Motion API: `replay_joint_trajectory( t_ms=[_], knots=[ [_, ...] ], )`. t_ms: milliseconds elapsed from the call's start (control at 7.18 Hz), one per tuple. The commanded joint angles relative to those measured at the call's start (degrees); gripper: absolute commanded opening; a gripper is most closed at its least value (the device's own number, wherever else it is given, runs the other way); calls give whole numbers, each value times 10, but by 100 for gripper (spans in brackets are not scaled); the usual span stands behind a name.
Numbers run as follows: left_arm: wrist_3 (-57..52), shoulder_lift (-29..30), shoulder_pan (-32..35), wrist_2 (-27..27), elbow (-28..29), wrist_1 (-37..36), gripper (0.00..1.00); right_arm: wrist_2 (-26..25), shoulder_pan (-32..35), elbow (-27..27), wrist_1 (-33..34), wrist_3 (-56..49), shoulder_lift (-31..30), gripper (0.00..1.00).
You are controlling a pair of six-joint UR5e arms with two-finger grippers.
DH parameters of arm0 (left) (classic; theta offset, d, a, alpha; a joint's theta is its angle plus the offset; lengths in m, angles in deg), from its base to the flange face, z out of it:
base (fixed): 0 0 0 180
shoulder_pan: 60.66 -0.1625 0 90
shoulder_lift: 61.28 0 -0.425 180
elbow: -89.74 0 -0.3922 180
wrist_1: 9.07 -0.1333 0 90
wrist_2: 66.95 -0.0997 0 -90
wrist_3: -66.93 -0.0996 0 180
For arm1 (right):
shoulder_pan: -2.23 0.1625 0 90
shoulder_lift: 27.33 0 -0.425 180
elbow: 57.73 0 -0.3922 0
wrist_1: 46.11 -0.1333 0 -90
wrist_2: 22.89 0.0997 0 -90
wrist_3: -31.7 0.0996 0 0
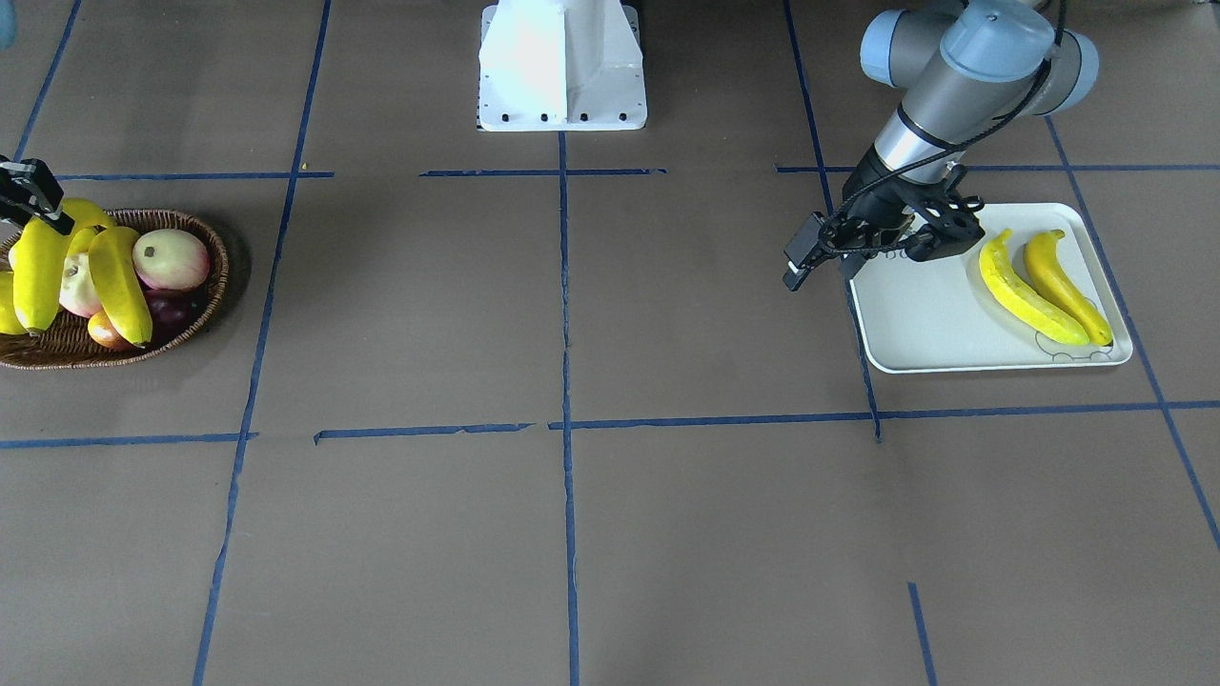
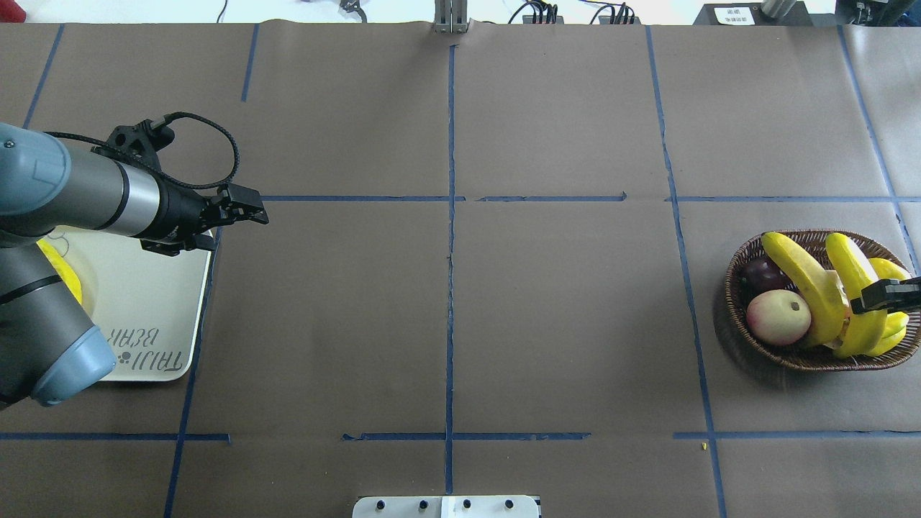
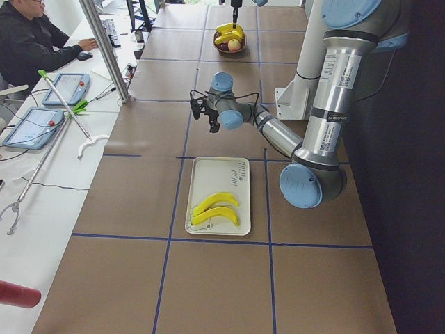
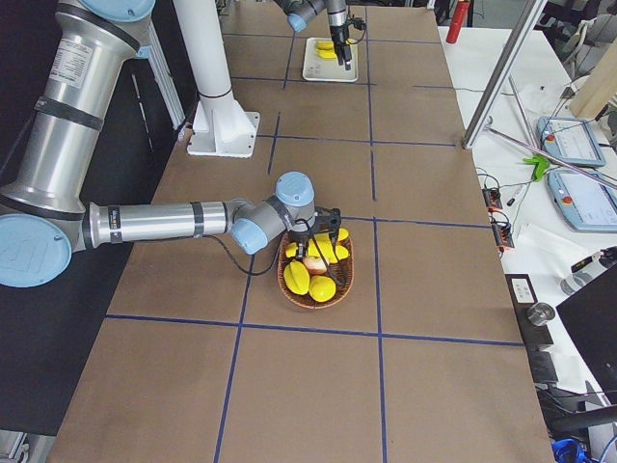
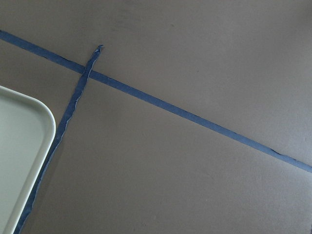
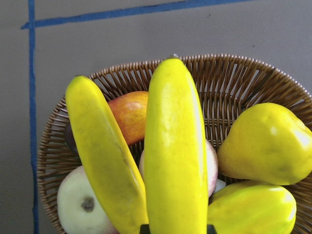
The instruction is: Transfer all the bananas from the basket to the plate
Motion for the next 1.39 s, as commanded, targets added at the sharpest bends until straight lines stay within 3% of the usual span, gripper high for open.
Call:
replay_joint_trajectory(
  t_ms=[0,139,418,557,696,835,975,1114,1253],
  knots=[
    [0,2,-1,0,1,0,99,72,63,-28,1,-16,-6,0],
    [0,3,-1,0,1,0,99,91,68,-51,5,-16,-1,0],
    [7,21,-4,0,1,0,99,117,51,-44,1,18,76,0],
    [36,35,-24,0,2,11,99,114,19,-42,-5,99,103,0],
    [65,42,-38,-2,12,68,99,104,0,-26,-34,152,145,0],
    [115,43,-42,-4,38,179,99,74,-32,-24,-78,242,183,0],
    [165,63,-42,-4,58,237,99,-6,-104,-24,-145,361,223,0],
    [166,99,-44,-2,71,241,99,-110,-194,-24,-205,406,236,0],
    [167,133,-49,0,78,241,99,-164,-258,-24,-226,402,263,0]
  ],
)
